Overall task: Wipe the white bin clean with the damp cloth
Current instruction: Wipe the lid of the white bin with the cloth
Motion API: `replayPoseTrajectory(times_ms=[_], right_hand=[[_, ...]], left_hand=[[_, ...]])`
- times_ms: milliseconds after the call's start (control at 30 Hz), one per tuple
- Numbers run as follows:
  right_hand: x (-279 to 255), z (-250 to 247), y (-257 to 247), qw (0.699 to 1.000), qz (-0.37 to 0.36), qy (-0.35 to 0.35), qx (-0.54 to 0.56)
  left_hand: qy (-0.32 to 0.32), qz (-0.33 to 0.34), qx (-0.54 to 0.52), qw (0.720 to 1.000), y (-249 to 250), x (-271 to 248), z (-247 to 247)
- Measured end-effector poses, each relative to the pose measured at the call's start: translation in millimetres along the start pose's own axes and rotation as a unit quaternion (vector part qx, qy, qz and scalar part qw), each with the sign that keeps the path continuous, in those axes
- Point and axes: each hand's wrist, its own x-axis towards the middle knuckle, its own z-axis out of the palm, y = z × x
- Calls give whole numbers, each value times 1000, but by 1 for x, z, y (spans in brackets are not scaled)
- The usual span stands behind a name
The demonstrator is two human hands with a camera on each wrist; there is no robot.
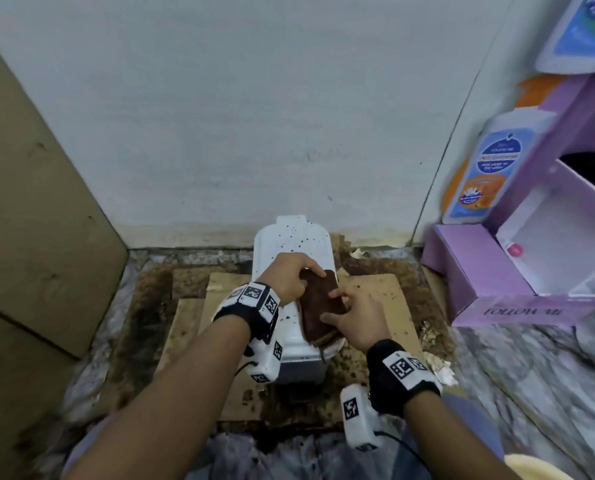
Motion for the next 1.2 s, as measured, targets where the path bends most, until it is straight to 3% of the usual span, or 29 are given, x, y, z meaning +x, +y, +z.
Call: replayPoseTrajectory(times_ms=[133,267,400,533,700,1067,1200], right_hand=[[-3,23,7,999,3,34,5],[-10,22,6,997,-7,68,-48],[-16,19,1,987,-93,85,-102],[-16,26,-8,966,-177,42,-186],[-6,43,2,942,-185,-31,-280],[-3,61,11,939,-185,-12,-291],[0,62,11,934,-187,-11,-303]], left_hand=[[18,7,4,1000,-10,-3,5],[89,-13,-6,996,-21,-12,1],[148,-91,-46,984,-39,-33,-6],[141,-159,-125,969,-53,-56,-6],[121,-187,-218,950,-58,-82,7],[70,-183,-253,947,-76,-78,26],[78,-188,-217,955,-73,-74,26]])
